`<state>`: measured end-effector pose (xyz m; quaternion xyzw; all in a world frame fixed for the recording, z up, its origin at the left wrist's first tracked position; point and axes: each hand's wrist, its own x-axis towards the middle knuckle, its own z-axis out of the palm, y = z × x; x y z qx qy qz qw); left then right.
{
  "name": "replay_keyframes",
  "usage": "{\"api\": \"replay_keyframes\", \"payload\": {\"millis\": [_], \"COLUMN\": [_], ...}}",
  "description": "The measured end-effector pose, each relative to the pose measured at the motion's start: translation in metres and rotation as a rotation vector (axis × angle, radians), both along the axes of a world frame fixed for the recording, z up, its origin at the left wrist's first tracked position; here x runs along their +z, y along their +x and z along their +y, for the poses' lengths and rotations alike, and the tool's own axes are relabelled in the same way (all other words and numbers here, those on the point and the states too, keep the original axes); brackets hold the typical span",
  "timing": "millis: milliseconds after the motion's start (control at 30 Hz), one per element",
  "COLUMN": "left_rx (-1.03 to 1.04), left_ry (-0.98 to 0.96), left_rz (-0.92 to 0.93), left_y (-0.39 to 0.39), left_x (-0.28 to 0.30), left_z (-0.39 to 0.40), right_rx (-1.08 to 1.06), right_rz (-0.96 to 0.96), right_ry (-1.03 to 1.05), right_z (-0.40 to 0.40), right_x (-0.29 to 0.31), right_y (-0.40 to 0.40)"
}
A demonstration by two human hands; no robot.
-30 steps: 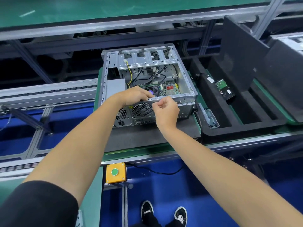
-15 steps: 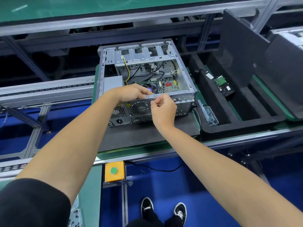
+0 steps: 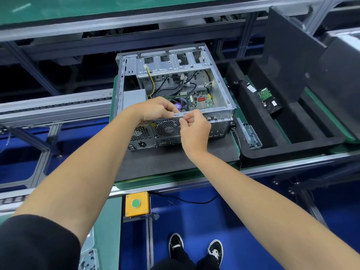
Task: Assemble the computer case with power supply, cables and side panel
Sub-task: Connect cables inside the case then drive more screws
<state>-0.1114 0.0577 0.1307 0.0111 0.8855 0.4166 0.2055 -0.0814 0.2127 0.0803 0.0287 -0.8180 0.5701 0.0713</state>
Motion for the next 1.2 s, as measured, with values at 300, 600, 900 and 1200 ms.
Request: {"api": "replay_keyframes", "payload": {"millis": [300, 600, 900, 1200], "left_rx": [-0.011, 0.067, 0.138, 0.014], "left_ry": [0.017, 0.08, 0.005, -0.123], "left_rz": [-0.007, 0.023, 0.016, 0.135], "left_y": [-0.001, -0.011, -0.016, -0.014], "left_x": [0.001, -0.001, -0.005, -0.005], "left_z": [0.0, 0.002, 0.001, 0.002], "right_rx": [-0.009, -0.015, -0.01, -0.003], "right_rz": [0.057, 0.064, 0.062, 0.043], "right_ry": [0.026, -0.005, 0.004, 0.003], "right_z": [-0.002, -0.004, -0.005, -0.003], "right_x": [-0.002, -0.004, -0.005, -0.002], "right_y": [0.0, 0.0, 0.0, 0.0]}}
